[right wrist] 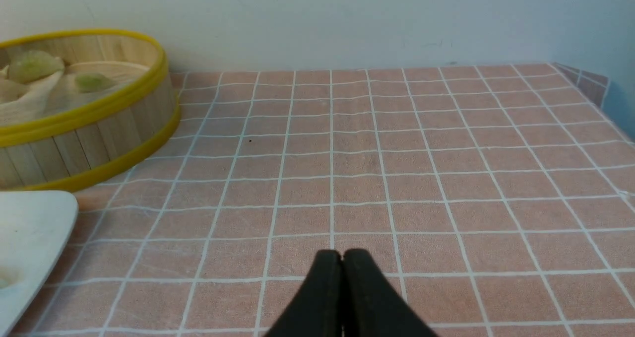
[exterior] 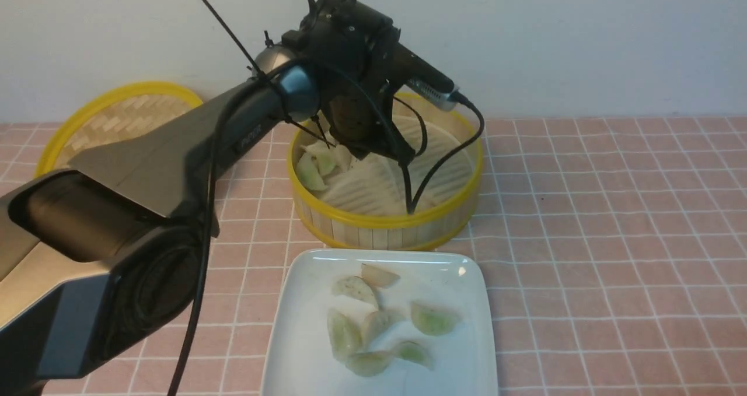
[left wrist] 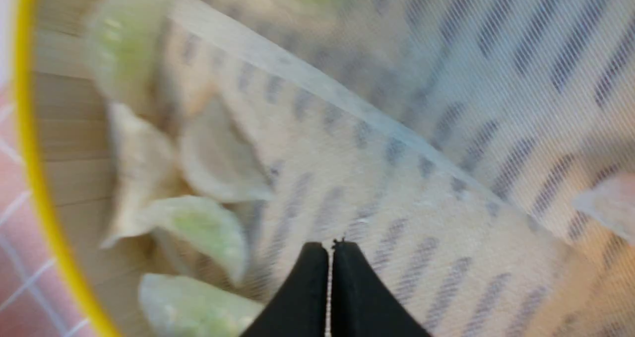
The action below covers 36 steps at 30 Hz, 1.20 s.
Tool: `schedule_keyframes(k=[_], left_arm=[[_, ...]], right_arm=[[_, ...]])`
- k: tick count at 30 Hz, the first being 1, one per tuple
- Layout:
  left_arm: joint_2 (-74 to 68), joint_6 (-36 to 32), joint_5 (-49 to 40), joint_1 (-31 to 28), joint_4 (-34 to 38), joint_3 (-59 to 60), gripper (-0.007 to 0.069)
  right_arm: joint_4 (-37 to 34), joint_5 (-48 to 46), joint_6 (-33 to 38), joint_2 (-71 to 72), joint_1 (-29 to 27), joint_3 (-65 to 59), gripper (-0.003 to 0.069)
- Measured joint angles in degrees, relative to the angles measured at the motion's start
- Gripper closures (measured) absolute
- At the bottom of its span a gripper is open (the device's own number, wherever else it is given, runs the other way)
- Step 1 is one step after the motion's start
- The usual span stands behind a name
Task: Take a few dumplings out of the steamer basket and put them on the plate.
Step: Use the left arm to grab a dumpling from the steamer
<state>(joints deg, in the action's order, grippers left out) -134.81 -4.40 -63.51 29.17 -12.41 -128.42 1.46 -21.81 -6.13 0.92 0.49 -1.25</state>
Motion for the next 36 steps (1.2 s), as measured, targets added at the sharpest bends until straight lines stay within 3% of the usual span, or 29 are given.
schedule_keyframes(k=[6,10,17,21,28,31,34,36], left_arm=[[0.0,9.6,0.9,-2.3,-2.5,-0.3,0.0605],[-0.8,12.1,4.4,-3.8,-2.4,-0.4,0.0506],[-5.4,12.7,6.9,-4.1,-2.2,-0.5,0.0228],[-7.7,12.9,6.3,-4.1,-2.7,-0.5,0.0181],[-8.3,13.4,6.6,-4.0,-4.1,-0.8,0.0199],[-8.4,13.4,6.9,-3.9,-4.1,-0.8,0.0297],[-8.5,13.4,7.0,-3.9,-3.9,-1.0,0.0477],[-8.7,13.3,5.8,-3.9,-3.9,-2.1,0.0490]], right_arm=[[0.0,0.0,0.0,0.0,0.0,0.0,0.0672],[0.0,0.0,0.0,0.0,0.0,0.0,0.0672],[0.0,0.0,0.0,0.0,0.0,0.0,0.0672],[0.0,0.0,0.0,0.0,0.0,0.0,0.0672],[0.0,0.0,0.0,0.0,0.0,0.0,0.0672],[0.0,0.0,0.0,0.0,0.0,0.0,0.0672],[0.0,0.0,0.0,0.0,0.0,0.0,0.0672],[0.0,0.0,0.0,0.0,0.0,0.0,0.0672]])
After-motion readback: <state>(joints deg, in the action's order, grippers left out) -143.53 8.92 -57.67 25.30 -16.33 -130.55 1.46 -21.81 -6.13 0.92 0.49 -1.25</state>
